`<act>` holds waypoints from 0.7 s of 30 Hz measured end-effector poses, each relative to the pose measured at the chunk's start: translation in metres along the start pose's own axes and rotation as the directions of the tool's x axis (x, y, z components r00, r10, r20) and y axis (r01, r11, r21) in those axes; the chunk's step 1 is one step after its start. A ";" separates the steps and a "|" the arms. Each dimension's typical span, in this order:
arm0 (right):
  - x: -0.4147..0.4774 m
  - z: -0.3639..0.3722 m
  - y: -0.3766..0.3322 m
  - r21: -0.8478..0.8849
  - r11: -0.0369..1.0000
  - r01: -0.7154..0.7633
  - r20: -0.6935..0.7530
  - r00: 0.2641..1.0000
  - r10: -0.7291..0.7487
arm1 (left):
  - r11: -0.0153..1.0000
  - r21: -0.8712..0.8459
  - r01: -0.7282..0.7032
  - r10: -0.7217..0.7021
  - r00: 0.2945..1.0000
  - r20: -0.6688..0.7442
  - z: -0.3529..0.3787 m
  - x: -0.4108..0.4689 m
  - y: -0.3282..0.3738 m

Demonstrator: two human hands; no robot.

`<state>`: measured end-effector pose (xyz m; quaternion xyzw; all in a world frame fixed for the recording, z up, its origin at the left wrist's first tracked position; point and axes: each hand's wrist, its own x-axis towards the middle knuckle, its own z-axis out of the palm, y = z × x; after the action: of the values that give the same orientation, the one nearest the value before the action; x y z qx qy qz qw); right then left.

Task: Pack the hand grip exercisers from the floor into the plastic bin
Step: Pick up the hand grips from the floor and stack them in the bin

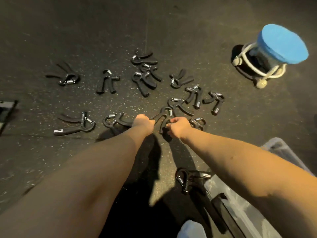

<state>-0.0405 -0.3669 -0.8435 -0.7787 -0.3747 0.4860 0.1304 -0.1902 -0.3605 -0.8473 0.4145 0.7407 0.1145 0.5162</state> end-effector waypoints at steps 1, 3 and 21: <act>0.011 0.008 0.003 -0.027 0.999 -0.024 -0.002 1.000 0.024 | 1.000 -0.005 0.011 -0.011 1.000 -0.007 0.001 0.009 -0.004; 0.027 0.020 0.008 -0.075 0.996 -0.048 -0.054 0.998 0.044 | 1.000 0.009 0.009 -0.008 1.000 -0.006 0.003 0.022 -0.008; 0.031 0.027 0.029 -0.012 0.991 -0.130 -0.152 0.980 0.126 | 0.982 -0.177 0.068 -0.051 0.994 0.100 0.025 0.043 -0.008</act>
<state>-0.0430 -0.3687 -0.8940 -0.8372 -0.3182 0.4287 0.1184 -0.1776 -0.3402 -0.8922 0.3490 0.7140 0.1457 0.5893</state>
